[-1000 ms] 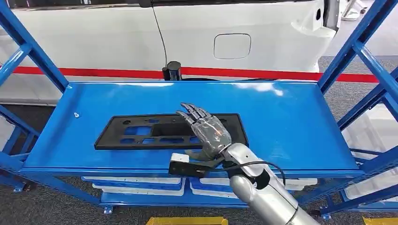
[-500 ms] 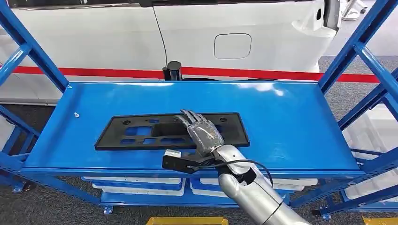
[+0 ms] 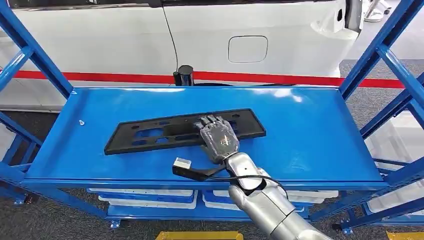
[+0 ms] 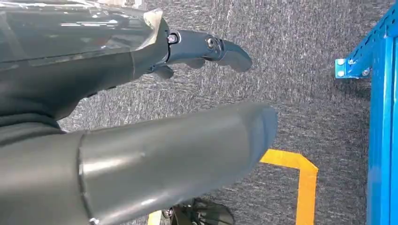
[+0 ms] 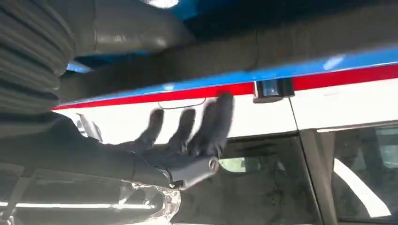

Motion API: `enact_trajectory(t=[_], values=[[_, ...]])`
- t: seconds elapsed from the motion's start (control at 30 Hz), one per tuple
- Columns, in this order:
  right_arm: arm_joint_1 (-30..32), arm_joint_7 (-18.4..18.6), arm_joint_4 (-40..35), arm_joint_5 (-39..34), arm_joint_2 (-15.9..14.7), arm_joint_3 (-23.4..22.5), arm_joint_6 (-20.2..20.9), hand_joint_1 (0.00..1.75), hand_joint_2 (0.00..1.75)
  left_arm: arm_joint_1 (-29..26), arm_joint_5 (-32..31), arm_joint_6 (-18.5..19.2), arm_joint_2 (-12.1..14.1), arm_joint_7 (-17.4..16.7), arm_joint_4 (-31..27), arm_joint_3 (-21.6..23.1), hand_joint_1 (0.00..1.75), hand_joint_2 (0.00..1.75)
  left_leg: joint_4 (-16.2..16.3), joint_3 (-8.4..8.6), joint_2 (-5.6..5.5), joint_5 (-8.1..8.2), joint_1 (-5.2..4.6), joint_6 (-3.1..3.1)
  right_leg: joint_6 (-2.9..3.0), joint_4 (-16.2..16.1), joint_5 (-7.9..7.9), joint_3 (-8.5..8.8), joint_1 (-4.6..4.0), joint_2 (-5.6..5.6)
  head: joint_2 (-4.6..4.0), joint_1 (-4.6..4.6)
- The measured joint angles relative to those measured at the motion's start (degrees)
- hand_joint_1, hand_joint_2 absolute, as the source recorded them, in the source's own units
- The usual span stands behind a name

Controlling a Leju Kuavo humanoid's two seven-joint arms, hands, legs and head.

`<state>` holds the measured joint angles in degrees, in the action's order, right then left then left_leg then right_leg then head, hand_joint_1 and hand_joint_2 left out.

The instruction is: Take the parts from the cabinet and place them on the table.

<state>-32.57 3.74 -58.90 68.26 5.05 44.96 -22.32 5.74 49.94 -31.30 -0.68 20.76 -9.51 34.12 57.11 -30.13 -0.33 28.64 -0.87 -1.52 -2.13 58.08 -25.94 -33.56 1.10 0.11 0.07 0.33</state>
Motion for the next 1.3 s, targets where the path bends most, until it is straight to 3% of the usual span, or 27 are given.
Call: enact_trajectory(t=[0.43, 0.67, 0.7, 0.97, 1.13, 1.23, 1.27, 1.3], values=[[1.1, -0.2, -1.4, 2.4, 0.9, -2.7, 0.1, 1.75, 1.75, -0.3, 1.0, -0.8, 0.4, 1.4, 0.1, -0.1, 0.00, 0.00, 0.0, 0.04, -0.03, 0.00, 0.00, 0.00, 0.00, 0.0, 0.00, 0.02, 0.00, 0.00, 0.00, 0.00], [6.2, -2.6, -11.8, 1.3, -0.2, -7.0, -0.1, 1.75, 1.75, -0.4, 1.7, -1.7, 0.4, 4.9, 0.1, -0.5, 0.00, 0.00, 0.0, 0.00, -0.04, 0.00, -0.01, 0.00, 0.00, 0.0, 0.00, -0.01, 0.00, -0.01, 0.00, 0.00], [7.0, -3.2, -14.0, 0.5, -0.4, -7.9, -0.1, 1.75, 1.75, -0.4, 1.7, -1.8, 0.4, 5.2, 0.2, -0.5, 0.00, 1.75, 0.0, 0.00, -0.02, 0.01, -0.01, 0.00, 0.00, 0.0, 0.00, -0.02, 0.00, 0.00, 0.00, 0.00], [12.4, -7.7, -34.0, -2.2, -4.2, -15.8, -5.2, 1.75, 1.75, -0.6, 4.7, -1.2, 0.0, 9.0, 0.2, -2.5, 0.00, 1.75, 0.0, -0.03, -0.04, 0.02, -0.07, -0.02, 0.00, 0.0, 0.00, -0.07, 0.04, -0.01, 0.00, 0.02], [15.5, -9.6, -45.5, -2.6, -8.3, -21.4, -13.1, 1.75, 1.75, -0.6, 5.3, -0.9, -0.3, 9.4, 0.2, -3.7, 0.00, 1.75, 0.0, -0.03, -0.04, 0.04, -0.11, -0.04, -0.01, 0.0, 0.00, -0.06, 0.07, -0.01, 0.00, 0.02], [17.3, -10.5, -50.1, -3.6, -10.3, -24.1, -16.1, 1.75, 1.75, -0.4, 5.3, -5.2, -0.5, 12.7, 0.2, -4.4, 0.00, 1.75, 0.0, -0.02, 0.00, 0.05, -0.11, -0.03, -0.01, 0.0, 0.00, -0.05, 0.07, 0.01, 0.00, 0.00], [17.7, -10.9, -51.2, -3.9, -10.9, -24.8, -16.7, 1.75, 1.75, -0.4, 5.3, -5.1, -0.5, 13.0, 0.2, -4.6, 0.00, 0.00, 0.0, -0.01, 0.01, 0.05, -0.11, -0.03, -0.01, 0.0, 0.00, -0.06, 0.08, 0.01, 0.00, 0.00], [18.1, -11.2, -52.0, -4.4, -11.3, -25.4, -16.9, 1.75, 1.75, -0.4, 5.3, -3.8, -0.5, 13.2, 0.0, -4.8, 0.00, 0.00, 0.0, -0.01, 0.02, 0.06, -0.11, -0.04, -0.01, 0.0, 0.00, -0.06, 0.08, 0.01, 0.00, -0.02]])
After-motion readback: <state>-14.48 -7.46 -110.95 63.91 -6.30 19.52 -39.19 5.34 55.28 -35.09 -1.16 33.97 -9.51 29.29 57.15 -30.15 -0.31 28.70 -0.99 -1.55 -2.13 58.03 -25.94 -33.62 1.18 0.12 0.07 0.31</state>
